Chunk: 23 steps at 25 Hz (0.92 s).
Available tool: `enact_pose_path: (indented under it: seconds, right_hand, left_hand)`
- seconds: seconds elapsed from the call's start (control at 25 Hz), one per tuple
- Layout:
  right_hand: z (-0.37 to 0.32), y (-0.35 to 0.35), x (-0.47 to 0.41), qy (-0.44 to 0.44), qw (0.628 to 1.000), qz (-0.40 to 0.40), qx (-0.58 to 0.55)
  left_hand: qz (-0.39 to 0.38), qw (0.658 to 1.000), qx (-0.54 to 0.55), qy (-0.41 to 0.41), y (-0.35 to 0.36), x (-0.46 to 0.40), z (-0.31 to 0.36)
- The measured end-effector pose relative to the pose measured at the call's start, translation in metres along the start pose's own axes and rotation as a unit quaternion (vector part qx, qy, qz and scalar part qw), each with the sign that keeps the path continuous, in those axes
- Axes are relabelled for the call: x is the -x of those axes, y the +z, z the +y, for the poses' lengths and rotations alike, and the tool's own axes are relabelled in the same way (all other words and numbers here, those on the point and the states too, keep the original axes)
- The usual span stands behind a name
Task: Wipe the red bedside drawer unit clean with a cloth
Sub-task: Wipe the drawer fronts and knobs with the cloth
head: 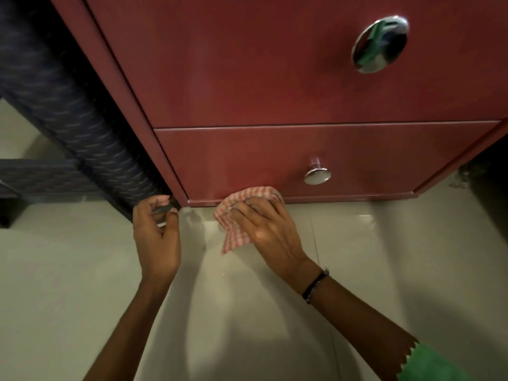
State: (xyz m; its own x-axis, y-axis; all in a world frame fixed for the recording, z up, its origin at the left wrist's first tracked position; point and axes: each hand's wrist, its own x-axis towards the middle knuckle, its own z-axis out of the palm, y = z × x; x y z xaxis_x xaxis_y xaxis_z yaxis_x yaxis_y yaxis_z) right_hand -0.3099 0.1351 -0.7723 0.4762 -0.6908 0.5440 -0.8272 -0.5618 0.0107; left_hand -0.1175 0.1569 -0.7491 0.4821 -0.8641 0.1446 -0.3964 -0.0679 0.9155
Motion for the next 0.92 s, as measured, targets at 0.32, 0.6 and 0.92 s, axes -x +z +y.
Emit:
enact_pose_path:
  seconds: [0.32,0.6,0.92]
  right_hand:
    - [-0.066,0.014,-0.043,0.017,0.999,-0.043,-0.028]
    - [-0.022,-0.008,0.006,0.115,0.992,0.005,-0.050]
    - [-0.070,0.005,-0.035,0.075,0.981,-0.084,-0.156]
  left_hand:
    - [-0.022,0.996,0.076,-0.029,-0.001,0.008,-0.008]
    - [-0.025,0.996,0.077,-0.040,-0.002,0.009,-0.005]
    - [-0.009,0.995,0.085,-0.041,-0.001,0.017,0.007]
